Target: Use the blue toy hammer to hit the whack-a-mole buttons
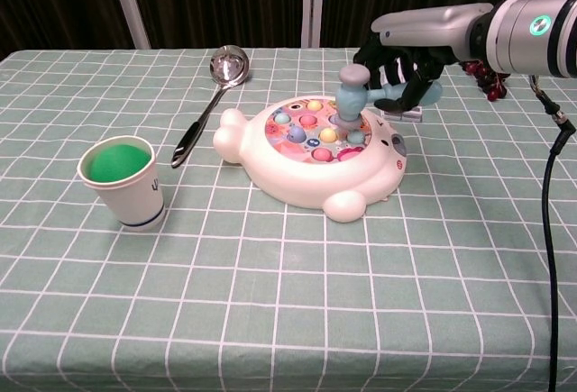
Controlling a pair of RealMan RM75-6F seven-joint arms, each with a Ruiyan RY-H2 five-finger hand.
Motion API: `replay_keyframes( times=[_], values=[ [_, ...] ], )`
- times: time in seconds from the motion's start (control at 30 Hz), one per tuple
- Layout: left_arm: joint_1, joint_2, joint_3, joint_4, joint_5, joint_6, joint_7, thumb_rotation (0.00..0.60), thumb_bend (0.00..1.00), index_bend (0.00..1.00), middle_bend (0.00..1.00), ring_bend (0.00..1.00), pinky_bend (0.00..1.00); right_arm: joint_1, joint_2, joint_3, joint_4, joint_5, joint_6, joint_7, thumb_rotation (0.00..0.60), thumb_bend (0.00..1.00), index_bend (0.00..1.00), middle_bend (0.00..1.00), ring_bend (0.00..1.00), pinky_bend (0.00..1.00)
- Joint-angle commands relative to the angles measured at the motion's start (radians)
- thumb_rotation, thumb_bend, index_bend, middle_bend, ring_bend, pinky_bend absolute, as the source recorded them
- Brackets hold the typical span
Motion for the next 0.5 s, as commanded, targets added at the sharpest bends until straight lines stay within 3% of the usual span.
replay_keyframes(
  times=[0.03,0.5],
  values=[
    [-0.001,0.000,0.000,-0.002,0.001,-0.001,0.003,0.600,0.00,0.19,0.15,0.07,0.01,0.003,0.012,0.005,-0.010,-0.011,0.003,0.008,0.600,0.56,0.63,0.59,0.51,0.69],
    [0.003,-0.005,0.003,0.009,-0.009,-0.011,-0.010,0.600,0.00,0.19,0.15,0.07,0.00,0.079,-0.082,-0.030,0.082,0.078,-0.032,-0.044,0.600,0.56,0.62,0.59,0.51,0.69]
  ],
)
